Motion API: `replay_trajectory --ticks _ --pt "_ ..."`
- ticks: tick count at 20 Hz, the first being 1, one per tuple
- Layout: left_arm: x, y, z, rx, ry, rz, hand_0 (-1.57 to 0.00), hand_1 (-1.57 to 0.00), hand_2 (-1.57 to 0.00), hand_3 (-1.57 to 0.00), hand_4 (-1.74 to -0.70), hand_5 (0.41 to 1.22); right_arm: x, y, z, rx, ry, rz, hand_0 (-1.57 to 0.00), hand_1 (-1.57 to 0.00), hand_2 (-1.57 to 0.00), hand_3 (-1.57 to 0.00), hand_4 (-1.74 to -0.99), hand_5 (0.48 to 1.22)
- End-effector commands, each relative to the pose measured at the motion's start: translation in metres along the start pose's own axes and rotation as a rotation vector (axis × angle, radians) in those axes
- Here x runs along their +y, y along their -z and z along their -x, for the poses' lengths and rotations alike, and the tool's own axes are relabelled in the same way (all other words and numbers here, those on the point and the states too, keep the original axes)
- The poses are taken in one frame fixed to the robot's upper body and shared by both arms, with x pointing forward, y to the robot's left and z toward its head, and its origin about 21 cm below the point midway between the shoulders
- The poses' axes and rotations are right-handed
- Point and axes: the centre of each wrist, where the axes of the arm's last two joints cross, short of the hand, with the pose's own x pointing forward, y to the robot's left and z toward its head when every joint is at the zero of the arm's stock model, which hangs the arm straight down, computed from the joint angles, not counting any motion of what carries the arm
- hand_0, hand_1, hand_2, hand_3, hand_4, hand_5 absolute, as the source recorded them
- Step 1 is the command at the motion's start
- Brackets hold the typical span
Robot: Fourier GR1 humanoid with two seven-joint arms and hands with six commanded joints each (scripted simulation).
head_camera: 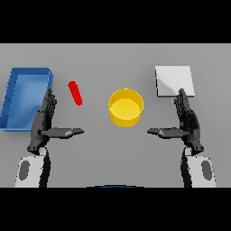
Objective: Pick up the red beaker and tilt it to pour out 1 green nut into yellow bowl. Pick up the yellow bowl and place it on the metallic measuring scale.
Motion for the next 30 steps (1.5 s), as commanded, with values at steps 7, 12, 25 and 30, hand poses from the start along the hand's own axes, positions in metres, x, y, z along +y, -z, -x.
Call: replay_trajectory --ticks 7,12,25,30 --pt "0.001 0.003 -0.007 -0.014 0.082 0.027 0.00 0.00 0.00 0.00 -1.20 0.652 -0.007 -0.010 -0.004 -0.083 -0.144 -0.012 0.00 0.00 0.00 0.00 -1.245 0.681" --pt "-0.002 -0.013 -0.019 -0.015 0.188 0.064 0.00 0.00 0.00 0.00 -1.22 0.660 -0.005 -0.028 -0.010 -0.143 -0.322 -0.051 0.00 0.00 0.00 0.00 -1.235 0.678" --pt "-0.019 0.047 0.002 0.061 0.215 0.125 0.00 0.00 0.00 0.00 -1.38 0.738 -0.005 -0.029 -0.016 -0.151 -0.247 -0.070 0.00 0.00 0.00 0.00 -1.321 0.683" --pt "-0.017 0.071 0.012 0.093 0.201 0.115 0.00 0.00 0.00 0.00 -1.34 0.717 -0.010 -0.031 -0.016 -0.147 -0.243 -0.059 0.00 0.00 0.00 0.00 -1.341 0.689"
